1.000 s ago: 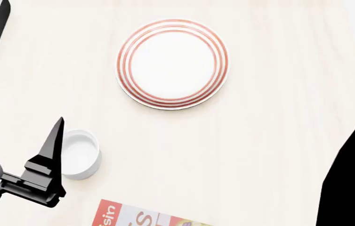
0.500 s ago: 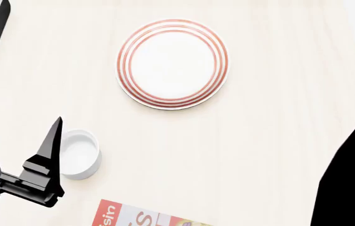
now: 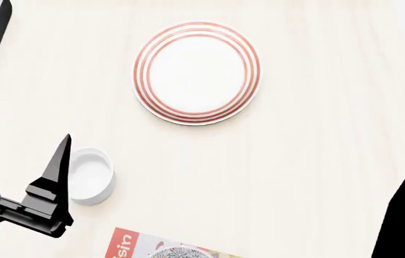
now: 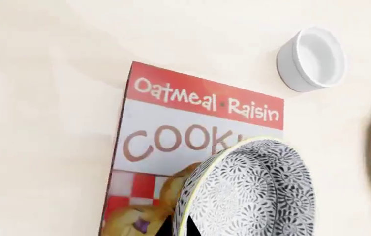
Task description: Pick the akita bowl on the cookies box and place it on the plate.
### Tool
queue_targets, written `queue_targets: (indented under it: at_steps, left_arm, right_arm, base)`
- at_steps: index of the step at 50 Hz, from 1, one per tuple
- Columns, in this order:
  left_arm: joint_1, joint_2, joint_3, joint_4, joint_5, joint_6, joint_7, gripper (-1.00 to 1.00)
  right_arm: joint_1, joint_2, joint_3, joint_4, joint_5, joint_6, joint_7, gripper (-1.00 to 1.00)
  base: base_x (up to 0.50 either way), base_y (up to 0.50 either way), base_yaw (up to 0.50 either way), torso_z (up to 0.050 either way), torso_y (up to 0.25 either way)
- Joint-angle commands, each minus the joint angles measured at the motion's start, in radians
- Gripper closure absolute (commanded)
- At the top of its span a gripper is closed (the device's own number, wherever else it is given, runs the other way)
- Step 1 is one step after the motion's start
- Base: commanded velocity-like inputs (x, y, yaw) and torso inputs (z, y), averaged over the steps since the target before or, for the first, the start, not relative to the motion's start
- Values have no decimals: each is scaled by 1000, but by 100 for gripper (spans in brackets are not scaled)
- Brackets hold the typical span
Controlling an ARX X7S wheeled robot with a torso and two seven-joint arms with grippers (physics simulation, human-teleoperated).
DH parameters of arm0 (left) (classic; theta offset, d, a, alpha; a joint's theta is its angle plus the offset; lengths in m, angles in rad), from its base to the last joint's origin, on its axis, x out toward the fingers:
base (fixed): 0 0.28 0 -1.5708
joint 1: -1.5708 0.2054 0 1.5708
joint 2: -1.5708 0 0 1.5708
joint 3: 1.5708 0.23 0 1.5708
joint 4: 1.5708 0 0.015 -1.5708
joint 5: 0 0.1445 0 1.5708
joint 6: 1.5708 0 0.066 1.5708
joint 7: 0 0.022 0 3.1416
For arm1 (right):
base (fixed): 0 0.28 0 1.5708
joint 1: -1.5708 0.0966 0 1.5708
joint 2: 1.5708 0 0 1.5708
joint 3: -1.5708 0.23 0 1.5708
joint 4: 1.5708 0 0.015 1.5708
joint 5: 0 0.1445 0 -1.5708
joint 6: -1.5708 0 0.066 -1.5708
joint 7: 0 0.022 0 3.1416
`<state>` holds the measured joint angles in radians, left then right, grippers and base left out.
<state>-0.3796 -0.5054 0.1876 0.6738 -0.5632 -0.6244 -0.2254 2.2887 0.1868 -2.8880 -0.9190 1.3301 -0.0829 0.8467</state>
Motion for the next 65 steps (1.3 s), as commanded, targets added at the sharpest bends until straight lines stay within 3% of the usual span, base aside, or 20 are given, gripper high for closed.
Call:
queue_targets:
  at_steps: [1, 9, 25, 38, 46, 65]
  left_arm:
    - [6, 22, -25, -4, -9, 27, 38, -100]
    - [4, 18, -30, 3, -17, 24, 36, -100]
    - [9, 10, -26, 10, -20, 29, 36, -100]
    - [15, 4, -19, 5, -18, 40, 44, -100]
    - [22, -4, -4, 7, -8, 48, 55, -100]
    - [19, -19, -4, 43, -25, 28, 43, -100]
  right_arm:
    - [66, 160, 241, -30, 53, 365, 7, 100]
    - [63, 341, 550, -42, 121, 736, -54, 100]
    - [51, 509, 759, 105, -13, 972, -315, 100]
    - [-2, 499, 817, 299, -196, 917, -485, 100]
    - [-84, 444, 821, 519, -337, 819, -562, 100]
    - [-238, 279, 890, 966, -459, 625, -673, 100]
  base:
    - [0, 0, 0, 0, 0]
    - [0, 0, 0, 0, 0]
    - [0, 0, 0, 0, 0]
    - [0, 0, 0, 0, 0]
    - [0, 0, 0, 0, 0]
    - [0, 0, 0, 0, 0]
